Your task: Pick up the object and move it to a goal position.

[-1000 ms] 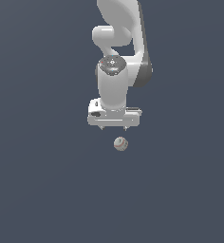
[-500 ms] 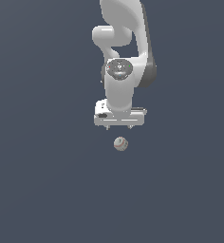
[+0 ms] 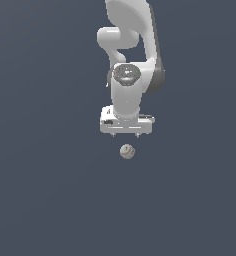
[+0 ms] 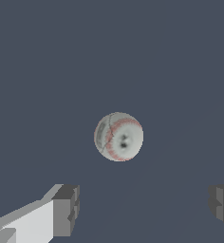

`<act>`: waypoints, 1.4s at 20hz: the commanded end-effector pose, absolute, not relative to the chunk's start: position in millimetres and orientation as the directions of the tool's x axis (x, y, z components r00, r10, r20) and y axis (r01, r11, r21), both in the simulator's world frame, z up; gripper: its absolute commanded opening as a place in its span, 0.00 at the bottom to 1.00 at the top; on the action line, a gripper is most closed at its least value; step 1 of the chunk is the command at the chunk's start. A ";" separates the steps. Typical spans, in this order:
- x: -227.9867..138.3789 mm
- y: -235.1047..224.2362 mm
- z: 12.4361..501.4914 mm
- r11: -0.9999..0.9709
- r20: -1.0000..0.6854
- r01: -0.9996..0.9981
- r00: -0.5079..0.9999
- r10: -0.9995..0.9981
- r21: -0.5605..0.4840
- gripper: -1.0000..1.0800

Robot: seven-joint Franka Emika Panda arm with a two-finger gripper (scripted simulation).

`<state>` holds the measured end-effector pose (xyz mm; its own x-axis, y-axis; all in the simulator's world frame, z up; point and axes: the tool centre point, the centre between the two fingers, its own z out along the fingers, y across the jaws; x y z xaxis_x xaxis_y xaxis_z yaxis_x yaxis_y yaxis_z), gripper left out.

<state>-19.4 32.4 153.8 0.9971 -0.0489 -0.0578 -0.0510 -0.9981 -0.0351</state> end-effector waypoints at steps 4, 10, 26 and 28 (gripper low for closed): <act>-16.6 34.4 145.8 -0.992 -0.053 -0.120 0.992 -0.119 -0.028 0.96; -11.9 37.8 132.0 -0.971 -0.041 -0.239 0.970 -0.238 -0.017 0.96; -2.3 44.8 100.4 -0.867 -0.004 -0.499 0.867 -0.499 -0.001 0.96; -1.9 45.1 98.9 -0.860 -0.002 -0.509 0.860 -0.509 0.000 0.96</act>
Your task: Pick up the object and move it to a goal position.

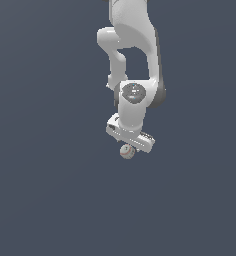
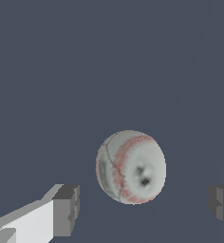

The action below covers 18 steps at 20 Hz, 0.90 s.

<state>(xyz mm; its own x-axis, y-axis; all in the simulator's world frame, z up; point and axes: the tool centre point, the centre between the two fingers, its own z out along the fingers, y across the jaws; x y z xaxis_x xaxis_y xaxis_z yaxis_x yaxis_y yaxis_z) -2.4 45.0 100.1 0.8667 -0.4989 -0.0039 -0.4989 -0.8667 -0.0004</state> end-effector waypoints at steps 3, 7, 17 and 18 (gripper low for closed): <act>-1.6 45.3 97.9 -0.856 0.000 -0.518 0.856 -0.518 0.000 0.96; -1.8 45.5 96.5 -0.857 -0.001 -0.514 0.857 -0.514 0.000 0.96; -3.0 45.3 54.8 -0.856 0.000 -0.518 0.856 -0.518 0.000 0.96; -2.8 45.2 51.9 -0.855 0.000 -0.518 0.855 -0.518 0.000 0.96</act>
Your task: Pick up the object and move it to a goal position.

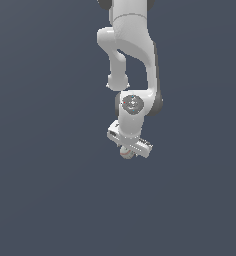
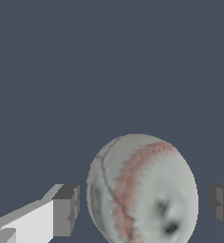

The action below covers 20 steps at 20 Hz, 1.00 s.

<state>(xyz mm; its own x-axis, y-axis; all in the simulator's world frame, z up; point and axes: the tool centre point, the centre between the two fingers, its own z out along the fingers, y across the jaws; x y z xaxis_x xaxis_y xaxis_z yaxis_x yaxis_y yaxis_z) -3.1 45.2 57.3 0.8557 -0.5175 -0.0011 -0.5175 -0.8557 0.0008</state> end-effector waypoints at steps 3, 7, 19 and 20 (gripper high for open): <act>-1.9 45.5 47.8 -0.855 0.000 -0.518 0.855 -0.518 0.000 0.96; -1.8 45.5 47.7 -0.855 0.000 -0.518 0.855 -0.518 0.000 0.00; -2.5 45.2 52.5 -0.856 0.000 -0.517 0.856 -0.517 -0.001 0.00; -2.9 44.6 54.7 -0.856 0.000 -0.517 0.856 -0.517 -0.001 0.00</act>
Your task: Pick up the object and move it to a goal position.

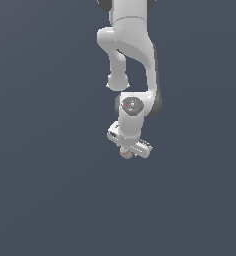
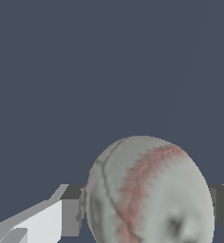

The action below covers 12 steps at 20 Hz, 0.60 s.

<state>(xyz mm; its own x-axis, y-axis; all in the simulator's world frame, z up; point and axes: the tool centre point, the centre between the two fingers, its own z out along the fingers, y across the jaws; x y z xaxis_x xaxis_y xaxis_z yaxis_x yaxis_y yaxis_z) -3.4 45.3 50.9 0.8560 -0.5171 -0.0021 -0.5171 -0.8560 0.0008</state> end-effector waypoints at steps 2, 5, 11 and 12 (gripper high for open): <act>-4.1 43.0 60.6 -0.856 0.000 -0.517 0.856 -0.517 -0.001 0.00; -6.5 39.5 73.3 -0.856 0.000 -0.517 0.856 -0.517 -0.001 0.00; -14.2 28.3 113.2 -0.856 0.000 -0.518 0.856 -0.518 -0.001 0.00; -15.9 26.0 121.8 -0.856 0.000 -0.518 0.856 -0.518 -0.001 0.00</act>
<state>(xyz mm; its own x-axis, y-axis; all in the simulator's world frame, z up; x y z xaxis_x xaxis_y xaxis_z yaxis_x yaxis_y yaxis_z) -14.3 29.4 108.2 0.8558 -0.5174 -0.0028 -0.5174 -0.8558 0.0007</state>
